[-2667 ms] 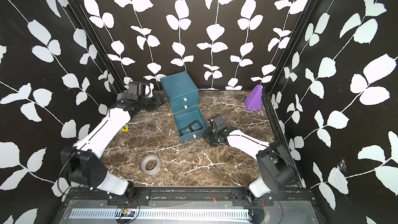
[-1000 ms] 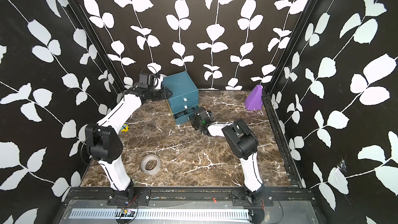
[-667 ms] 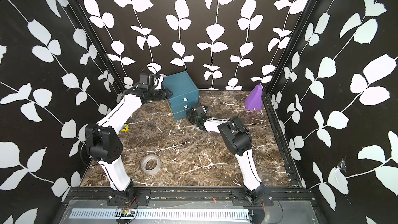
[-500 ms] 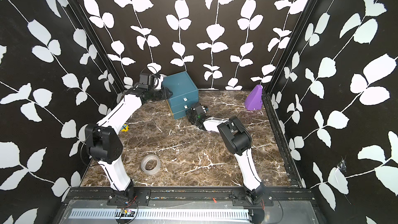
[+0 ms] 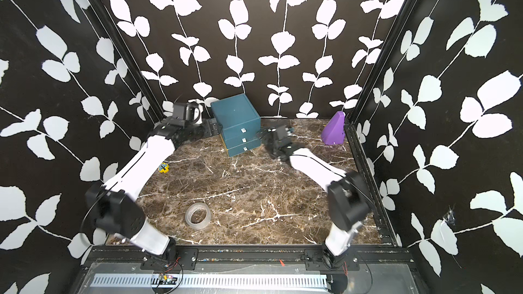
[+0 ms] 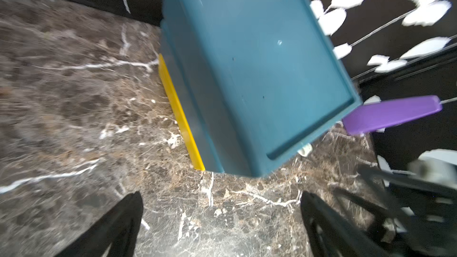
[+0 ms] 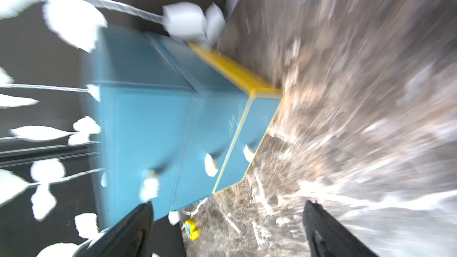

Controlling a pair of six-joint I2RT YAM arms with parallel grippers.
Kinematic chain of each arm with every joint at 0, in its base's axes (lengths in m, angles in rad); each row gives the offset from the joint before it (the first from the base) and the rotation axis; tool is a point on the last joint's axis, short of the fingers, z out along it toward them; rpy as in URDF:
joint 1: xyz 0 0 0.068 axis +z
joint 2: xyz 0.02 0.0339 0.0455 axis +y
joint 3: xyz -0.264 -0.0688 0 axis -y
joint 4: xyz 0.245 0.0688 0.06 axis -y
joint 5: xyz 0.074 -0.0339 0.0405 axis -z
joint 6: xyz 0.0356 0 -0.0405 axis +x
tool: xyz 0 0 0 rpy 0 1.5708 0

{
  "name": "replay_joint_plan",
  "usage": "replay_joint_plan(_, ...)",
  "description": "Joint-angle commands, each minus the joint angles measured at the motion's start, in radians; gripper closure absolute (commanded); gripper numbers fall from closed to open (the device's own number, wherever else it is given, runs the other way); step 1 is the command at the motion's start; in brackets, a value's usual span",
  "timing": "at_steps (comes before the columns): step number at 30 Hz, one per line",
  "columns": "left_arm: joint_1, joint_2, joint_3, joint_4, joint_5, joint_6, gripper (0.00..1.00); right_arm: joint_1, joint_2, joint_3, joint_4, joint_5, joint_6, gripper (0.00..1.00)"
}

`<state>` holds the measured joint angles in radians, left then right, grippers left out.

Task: Place the brooch boxes into the drawer by color
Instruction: Close the drawer in the storage box, then reset both arms

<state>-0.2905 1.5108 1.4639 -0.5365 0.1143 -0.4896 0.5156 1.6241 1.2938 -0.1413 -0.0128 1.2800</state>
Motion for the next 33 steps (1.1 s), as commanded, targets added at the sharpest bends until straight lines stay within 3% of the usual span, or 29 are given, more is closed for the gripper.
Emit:
replay_joint_plan(1,-0.003,-0.174,-0.115,0.044,-0.108,-0.012,0.01,-0.060,-0.149,-0.056,-0.234,0.087,-0.329,0.01)
replay_joint_plan(5,-0.003,-0.338,-0.255,0.019,-0.227,0.064,0.01,-0.094,-0.305,-0.050,-0.442,0.247,-0.560,0.01)
replay_joint_plan(8,-0.007,-0.402,-0.302,-0.079,-0.446,0.097,0.01,-0.098,-0.372,-0.048,-0.613,0.510,-0.616,0.01)
replay_joint_plan(10,-0.002,-0.452,-0.410,-0.036,-0.583,0.092,0.01,-0.100,-0.468,-0.183,-0.488,0.603,-0.773,0.01)
replay_joint_plan(13,-0.002,-0.559,-0.700,0.344,-0.572,0.449,0.01,-0.102,-0.616,-0.450,-0.254,0.787,-0.946,0.01)
replay_joint_plan(15,0.007,-0.606,-0.855,0.472,-0.672,0.475,0.01,-0.105,-0.665,-0.574,-0.144,0.854,-1.073,0.01)
replay_joint_plan(17,0.036,-0.623,-0.975,0.615,-0.650,0.551,0.01,-0.108,-0.668,-0.664,-0.068,0.895,-1.153,0.01)
replay_joint_plan(21,0.109,-0.516,-1.052,0.736,-0.587,0.565,0.01,-0.153,-0.613,-0.755,0.001,0.844,-1.152,0.01)
replay_joint_plan(27,0.187,-0.260,-1.036,0.897,-0.494,0.543,0.01,-0.201,-0.493,-0.871,0.349,0.727,-1.187,0.01)
replay_joint_plan(33,0.256,-0.169,-1.014,1.048,-0.364,0.534,0.01,-0.287,-0.414,-0.945,0.652,0.565,-1.199,0.01)
